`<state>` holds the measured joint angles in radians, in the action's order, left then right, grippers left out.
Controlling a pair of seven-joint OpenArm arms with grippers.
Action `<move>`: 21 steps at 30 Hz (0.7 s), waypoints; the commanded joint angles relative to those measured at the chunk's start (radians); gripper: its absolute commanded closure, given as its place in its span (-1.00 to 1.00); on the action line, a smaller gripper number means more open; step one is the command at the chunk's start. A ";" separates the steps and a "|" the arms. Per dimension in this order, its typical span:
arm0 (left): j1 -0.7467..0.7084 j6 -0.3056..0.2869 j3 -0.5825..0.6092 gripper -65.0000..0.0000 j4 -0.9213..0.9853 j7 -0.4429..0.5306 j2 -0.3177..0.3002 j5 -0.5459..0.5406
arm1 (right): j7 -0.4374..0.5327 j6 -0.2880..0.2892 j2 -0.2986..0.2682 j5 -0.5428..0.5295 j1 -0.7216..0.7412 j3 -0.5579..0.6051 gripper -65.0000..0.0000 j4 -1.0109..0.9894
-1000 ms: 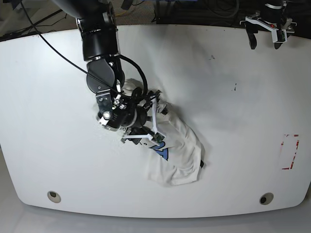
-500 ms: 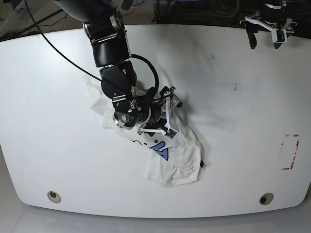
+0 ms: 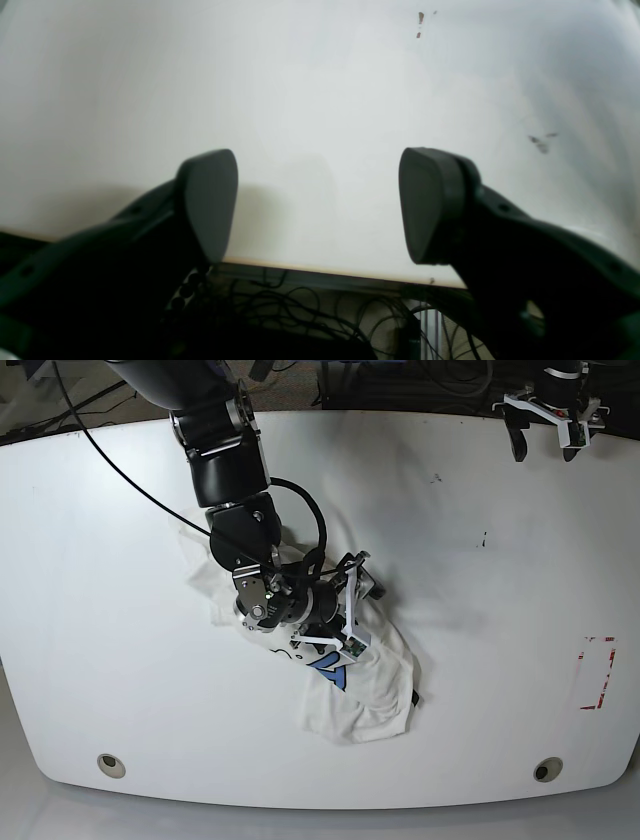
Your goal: Fold the T-shirt properly
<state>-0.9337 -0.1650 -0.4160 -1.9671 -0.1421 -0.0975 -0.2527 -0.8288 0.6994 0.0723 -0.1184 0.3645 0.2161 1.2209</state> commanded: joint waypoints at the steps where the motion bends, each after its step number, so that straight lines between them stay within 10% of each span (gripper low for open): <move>1: -0.012 0.002 -0.004 -0.44 -0.015 0.022 -0.005 -0.004 | 0.029 -0.001 0.007 -0.016 0.034 0.003 0.28 0.013; 6: -0.012 0.002 -0.004 -0.44 -0.015 0.022 -0.005 -0.004 | 0.065 -0.051 -0.001 -0.014 0.034 0.096 0.67 0.013; 13: -0.012 0.002 -0.002 -0.44 -0.015 0.022 -0.005 -0.004 | 0.073 -0.162 -0.002 -0.014 0.044 0.141 0.25 -0.051; 21: -0.012 0.002 -0.002 -0.44 -0.015 0.022 -0.005 -0.004 | 0.139 -0.165 -0.022 -0.014 0.046 0.142 0.97 -0.069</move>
<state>-0.9333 -0.1654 -0.4141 -1.9671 -0.1421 -0.0975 -0.2527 -0.7235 0.5316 0.0475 -0.1158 0.3801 0.3599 1.1366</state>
